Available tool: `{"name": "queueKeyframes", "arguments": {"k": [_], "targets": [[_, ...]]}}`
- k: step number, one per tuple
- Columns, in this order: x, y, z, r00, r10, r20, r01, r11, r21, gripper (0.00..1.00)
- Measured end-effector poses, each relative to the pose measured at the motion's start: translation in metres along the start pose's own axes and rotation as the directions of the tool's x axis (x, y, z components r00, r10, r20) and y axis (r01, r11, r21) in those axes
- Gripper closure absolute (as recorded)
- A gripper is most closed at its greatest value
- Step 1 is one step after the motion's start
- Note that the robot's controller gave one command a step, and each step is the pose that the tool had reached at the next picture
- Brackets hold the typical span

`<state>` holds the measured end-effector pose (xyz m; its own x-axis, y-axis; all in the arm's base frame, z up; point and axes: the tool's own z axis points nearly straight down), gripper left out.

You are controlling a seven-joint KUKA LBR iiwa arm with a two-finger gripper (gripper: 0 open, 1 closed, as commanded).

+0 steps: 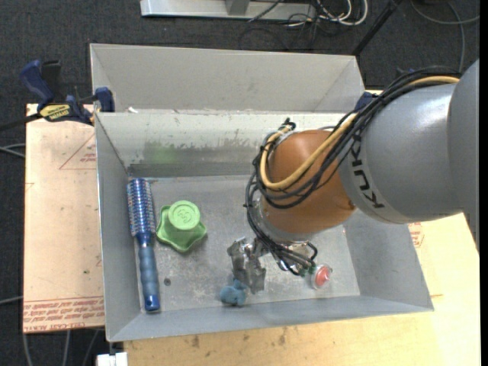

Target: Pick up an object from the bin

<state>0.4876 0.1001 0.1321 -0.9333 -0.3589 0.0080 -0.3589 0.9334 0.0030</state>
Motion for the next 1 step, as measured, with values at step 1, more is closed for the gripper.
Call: {"name": "queueKeyframes", "arguments": {"k": [1], "targets": [[-0.002,-0.0009,-0.0042,1.0,0.002,0.008,-0.002,1.0,0.001,0.0]]}}
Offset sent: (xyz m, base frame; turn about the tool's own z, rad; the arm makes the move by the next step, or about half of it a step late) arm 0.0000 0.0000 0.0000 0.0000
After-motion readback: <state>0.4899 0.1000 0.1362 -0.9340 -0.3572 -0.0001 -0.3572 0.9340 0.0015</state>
